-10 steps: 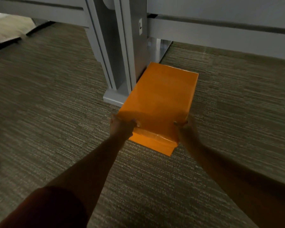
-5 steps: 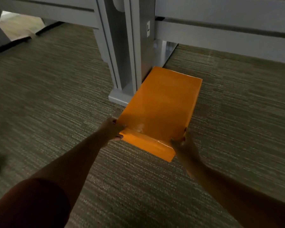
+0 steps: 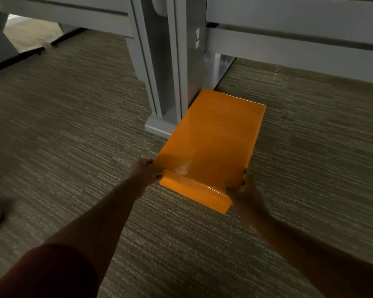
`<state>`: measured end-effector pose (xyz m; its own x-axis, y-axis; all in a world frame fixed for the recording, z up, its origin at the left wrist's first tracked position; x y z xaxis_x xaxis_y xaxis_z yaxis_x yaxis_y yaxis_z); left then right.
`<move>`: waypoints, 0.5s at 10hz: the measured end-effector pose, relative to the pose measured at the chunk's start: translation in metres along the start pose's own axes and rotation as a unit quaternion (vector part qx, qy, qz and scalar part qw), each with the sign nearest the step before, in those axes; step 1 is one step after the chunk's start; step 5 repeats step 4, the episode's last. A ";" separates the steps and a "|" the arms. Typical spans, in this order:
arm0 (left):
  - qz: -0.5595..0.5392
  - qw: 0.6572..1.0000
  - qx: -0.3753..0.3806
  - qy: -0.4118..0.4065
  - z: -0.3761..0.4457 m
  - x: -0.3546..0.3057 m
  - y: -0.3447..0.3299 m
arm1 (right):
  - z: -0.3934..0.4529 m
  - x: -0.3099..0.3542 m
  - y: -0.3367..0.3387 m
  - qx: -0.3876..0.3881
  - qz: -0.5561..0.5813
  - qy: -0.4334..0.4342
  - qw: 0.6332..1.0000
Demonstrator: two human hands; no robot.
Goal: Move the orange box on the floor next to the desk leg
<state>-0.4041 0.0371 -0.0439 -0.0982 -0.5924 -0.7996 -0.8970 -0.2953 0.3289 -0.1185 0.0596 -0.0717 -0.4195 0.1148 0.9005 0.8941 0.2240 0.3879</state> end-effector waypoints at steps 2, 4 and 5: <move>0.014 0.999 -0.038 -0.002 -0.012 -0.001 -0.011 | 0.002 0.005 0.005 -0.019 -0.160 0.113 0.980; 0.005 0.998 -0.048 0.029 -0.029 0.019 -0.005 | 0.001 0.010 -0.013 0.052 -0.235 0.274 0.931; 0.005 0.998 -0.048 0.029 -0.029 0.019 -0.005 | 0.001 0.010 -0.013 0.052 -0.235 0.274 0.931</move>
Point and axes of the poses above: each hand's wrist, its own z-axis towards the middle knuckle, its own y-axis out of the back of the hand, x = y × z, the point moved 1 cm from there along z, towards the middle knuckle, and after that the axes turned 3 degrees about z, right-handed, at the moved point
